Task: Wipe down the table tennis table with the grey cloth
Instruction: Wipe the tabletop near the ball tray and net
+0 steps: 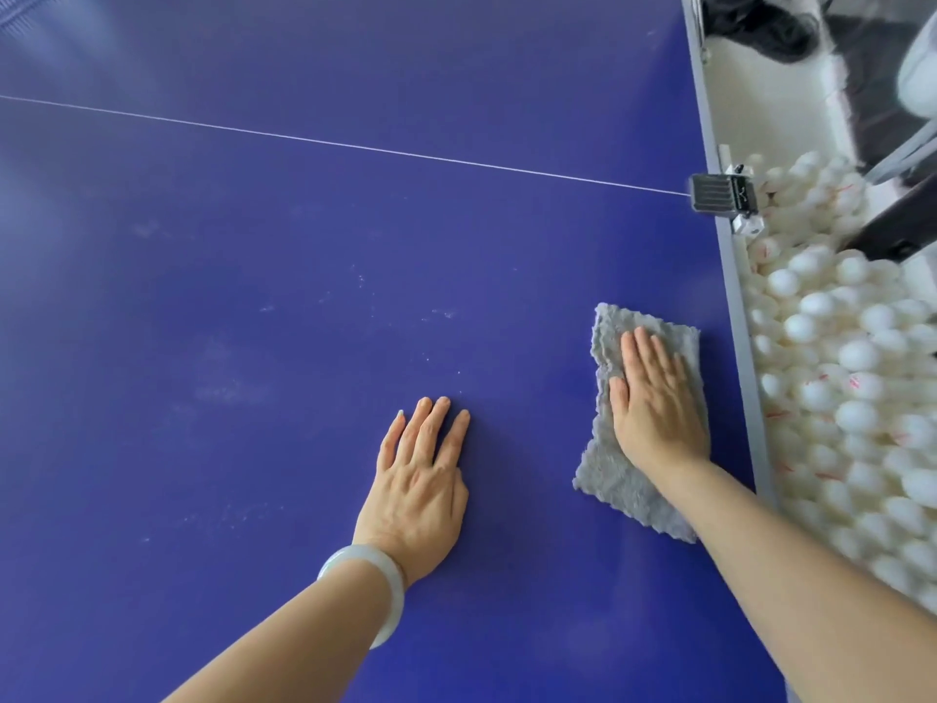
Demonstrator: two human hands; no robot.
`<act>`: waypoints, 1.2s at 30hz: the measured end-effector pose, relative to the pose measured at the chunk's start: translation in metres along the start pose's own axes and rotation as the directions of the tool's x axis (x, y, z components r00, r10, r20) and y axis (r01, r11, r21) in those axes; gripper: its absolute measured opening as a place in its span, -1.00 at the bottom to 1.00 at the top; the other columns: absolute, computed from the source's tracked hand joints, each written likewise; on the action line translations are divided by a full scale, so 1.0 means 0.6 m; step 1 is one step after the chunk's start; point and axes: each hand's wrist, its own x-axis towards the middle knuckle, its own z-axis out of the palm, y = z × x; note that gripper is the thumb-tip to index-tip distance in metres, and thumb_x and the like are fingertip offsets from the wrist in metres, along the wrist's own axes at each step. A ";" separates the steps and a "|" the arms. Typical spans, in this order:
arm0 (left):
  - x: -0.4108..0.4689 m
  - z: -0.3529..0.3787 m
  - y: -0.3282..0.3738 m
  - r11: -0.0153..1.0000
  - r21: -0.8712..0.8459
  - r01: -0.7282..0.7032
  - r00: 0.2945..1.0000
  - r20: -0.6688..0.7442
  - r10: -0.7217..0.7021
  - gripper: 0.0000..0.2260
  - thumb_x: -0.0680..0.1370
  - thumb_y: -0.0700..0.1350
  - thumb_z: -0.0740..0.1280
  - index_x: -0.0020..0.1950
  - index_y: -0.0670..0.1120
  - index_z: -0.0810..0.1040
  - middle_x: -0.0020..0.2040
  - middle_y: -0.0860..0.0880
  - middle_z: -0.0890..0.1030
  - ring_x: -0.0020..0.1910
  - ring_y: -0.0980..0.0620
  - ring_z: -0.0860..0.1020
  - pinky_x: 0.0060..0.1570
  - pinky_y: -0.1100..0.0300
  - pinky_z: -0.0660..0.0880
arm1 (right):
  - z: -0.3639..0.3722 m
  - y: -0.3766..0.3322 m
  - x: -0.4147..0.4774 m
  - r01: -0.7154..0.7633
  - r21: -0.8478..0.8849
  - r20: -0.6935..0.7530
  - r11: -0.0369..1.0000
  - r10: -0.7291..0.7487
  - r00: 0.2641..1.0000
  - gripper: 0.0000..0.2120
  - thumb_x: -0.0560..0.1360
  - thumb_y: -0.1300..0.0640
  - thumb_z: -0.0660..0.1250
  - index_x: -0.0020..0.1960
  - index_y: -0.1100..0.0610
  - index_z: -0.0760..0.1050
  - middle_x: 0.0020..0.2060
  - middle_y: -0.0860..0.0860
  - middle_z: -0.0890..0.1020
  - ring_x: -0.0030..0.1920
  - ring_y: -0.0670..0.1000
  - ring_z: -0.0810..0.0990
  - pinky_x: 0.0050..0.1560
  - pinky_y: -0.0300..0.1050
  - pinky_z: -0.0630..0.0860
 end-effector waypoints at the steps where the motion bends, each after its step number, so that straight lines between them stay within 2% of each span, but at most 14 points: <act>1: 0.000 0.000 0.000 1.000 0.003 0.006 1.000 0.008 -0.006 -0.45 0.55 -0.10 -0.01 0.54 -0.15 0.31 0.53 -0.17 0.30 0.55 -0.16 0.22 0.51 -0.08 0.01 | -0.001 -0.009 0.011 -0.094 0.028 -0.001 0.995 0.094 0.996 -0.45 0.68 0.00 -0.17 0.62 0.14 -0.16 0.61 0.06 -0.12 0.60 -0.01 -0.18 0.59 0.00 -0.17; 3: -0.003 -0.003 0.001 1.000 0.010 0.008 1.000 0.008 -0.008 -0.45 0.56 -0.09 -0.02 0.55 -0.15 0.30 0.54 -0.17 0.30 0.55 -0.17 0.22 0.51 -0.08 0.01 | 0.009 -0.045 -0.018 -0.084 0.038 -0.032 0.996 0.085 0.996 -0.45 0.68 0.01 -0.18 0.62 0.17 -0.10 0.61 0.09 -0.05 0.61 0.04 -0.11 0.59 0.04 -0.11; 6: -0.001 -0.010 0.006 1.000 0.015 0.001 1.000 -0.026 -0.001 -0.48 0.52 -0.13 0.07 0.46 -0.20 0.43 0.45 -0.21 0.42 0.47 -0.23 0.36 0.44 -0.12 0.13 | 0.029 -0.053 -0.141 0.217 0.005 -0.035 0.976 -0.217 0.976 -0.44 0.67 -0.01 -0.11 0.62 0.17 0.02 0.61 0.07 0.04 0.61 0.04 0.00 0.56 0.04 -0.02; 8: 0.006 -0.011 0.014 0.999 0.034 0.013 1.000 -0.025 -0.012 -0.51 0.45 -0.18 0.28 0.38 -0.23 0.52 0.38 -0.24 0.49 0.39 -0.29 0.44 0.41 -0.17 0.27 | 0.032 -0.011 -0.178 0.294 0.013 -0.016 0.956 -0.293 0.956 -0.45 0.67 -0.02 -0.08 0.62 0.16 0.04 0.62 0.03 0.04 0.60 0.01 0.03 0.55 0.04 0.01; 10: 0.022 -0.014 0.029 0.999 0.043 -0.006 1.000 0.003 0.006 -0.48 0.36 -0.21 0.45 0.33 -0.27 0.55 0.36 -0.24 0.50 0.37 -0.32 0.45 0.35 -0.22 0.39 | 0.025 0.027 -0.160 0.162 0.023 -0.050 0.986 -0.161 0.986 -0.44 0.66 -0.03 -0.08 0.61 0.17 0.07 0.61 0.05 0.08 0.60 0.03 0.06 0.56 0.03 0.01; 12: 0.049 -0.012 0.051 0.994 0.036 -0.099 0.995 0.006 0.099 -0.44 0.39 -0.18 0.47 0.37 -0.28 0.50 0.42 -0.23 0.46 0.43 -0.27 0.40 0.39 -0.20 0.36 | 0.017 0.042 -0.121 0.028 0.016 -0.063 0.999 -0.027 0.998 -0.40 0.64 -0.06 -0.15 0.60 0.19 0.04 0.60 0.07 0.07 0.60 0.04 0.02 0.58 0.03 -0.03; 15: 0.115 -0.003 0.088 0.974 0.020 -0.226 0.974 0.017 0.226 -0.43 0.61 -0.04 0.25 0.57 -0.20 0.22 0.59 -0.16 0.18 0.58 -0.15 0.12 0.56 -0.08 0.04 | 0.014 0.049 -0.061 -0.067 0.022 -0.027 0.998 0.068 0.997 -0.38 0.61 -0.07 -0.21 0.61 0.17 -0.09 0.61 0.07 -0.04 0.61 0.03 -0.11 0.60 0.01 -0.13; 18: 0.186 0.012 0.102 0.975 0.024 -0.220 0.975 0.038 0.219 -0.45 0.69 0.07 -0.04 0.63 -0.10 -0.08 0.64 -0.06 -0.10 0.61 -0.06 -0.17 0.53 0.05 -0.33 | 0.011 0.062 -0.024 -0.060 0.043 -0.039 0.997 0.062 0.997 -0.36 0.59 -0.07 -0.18 0.62 0.15 -0.06 0.61 0.06 -0.03 0.61 0.04 -0.10 0.59 0.02 -0.15; 23: 0.212 0.021 0.097 0.976 0.008 -0.217 0.976 0.026 0.217 -0.43 0.64 0.12 -0.11 0.62 -0.09 0.11 0.61 -0.08 0.13 0.61 -0.08 0.00 0.56 0.04 -0.22 | 0.007 0.098 0.047 0.002 0.045 -0.047 0.999 0.000 0.999 -0.43 0.66 -0.02 -0.10 0.62 0.15 -0.02 0.61 0.05 -0.02 0.61 0.04 -0.09 0.59 0.06 -0.12; 27: 0.212 0.018 0.099 0.978 -0.014 -0.206 0.978 0.028 0.207 -0.41 0.62 0.13 -0.13 0.60 -0.08 0.19 0.58 -0.08 0.20 0.59 -0.08 0.09 0.57 0.01 -0.11 | 0.001 0.079 0.132 -0.176 0.089 -0.051 0.980 0.181 0.982 -0.41 0.67 -0.01 -0.08 0.63 0.14 -0.13 0.62 0.06 -0.11 0.61 0.03 -0.17 0.59 0.04 -0.19; 28: 0.213 0.017 0.099 0.979 -0.018 -0.204 0.978 0.035 0.205 -0.42 0.62 0.13 -0.12 0.59 -0.08 0.20 0.58 -0.07 0.21 0.59 -0.07 0.10 0.57 0.01 -0.10 | 0.004 0.064 0.134 -0.126 0.080 -0.058 0.989 0.131 0.990 -0.41 0.67 -0.03 -0.11 0.63 0.14 -0.15 0.61 0.06 -0.13 0.60 0.03 -0.20 0.59 0.03 -0.20; 30: 0.211 0.015 0.099 0.981 -0.016 -0.196 0.979 0.048 0.196 -0.44 0.63 0.12 -0.06 0.57 -0.09 0.26 0.56 -0.09 0.26 0.57 -0.08 0.16 0.57 0.00 -0.03 | 0.011 0.042 0.110 0.157 0.052 -0.048 0.986 -0.154 0.987 -0.41 0.66 -0.05 -0.13 0.62 0.13 -0.13 0.61 0.03 -0.11 0.60 0.00 -0.21 0.59 0.01 -0.17; 33: 0.213 0.012 0.102 0.980 -0.009 -0.199 0.979 0.040 0.199 -0.47 0.62 0.09 0.03 0.53 -0.12 0.34 0.51 -0.10 0.35 0.53 -0.11 0.27 0.48 -0.03 0.05 | 0.000 0.089 0.111 0.462 0.064 0.011 0.884 -0.464 0.886 -0.42 0.65 -0.08 -0.10 0.62 0.08 -0.01 0.61 -0.03 0.01 0.60 -0.08 -0.10 0.59 -0.02 -0.11; 36: 0.216 0.018 0.102 0.980 -0.016 -0.196 0.980 0.034 0.197 -0.47 0.63 0.09 0.03 0.55 -0.11 0.31 0.53 -0.09 0.32 0.55 -0.11 0.23 0.50 -0.02 0.02 | -0.015 0.148 0.200 0.261 0.027 -0.038 0.965 -0.260 0.965 -0.41 0.65 -0.11 -0.15 0.62 0.11 -0.05 0.61 -0.01 -0.01 0.61 -0.04 -0.08 0.59 -0.04 -0.17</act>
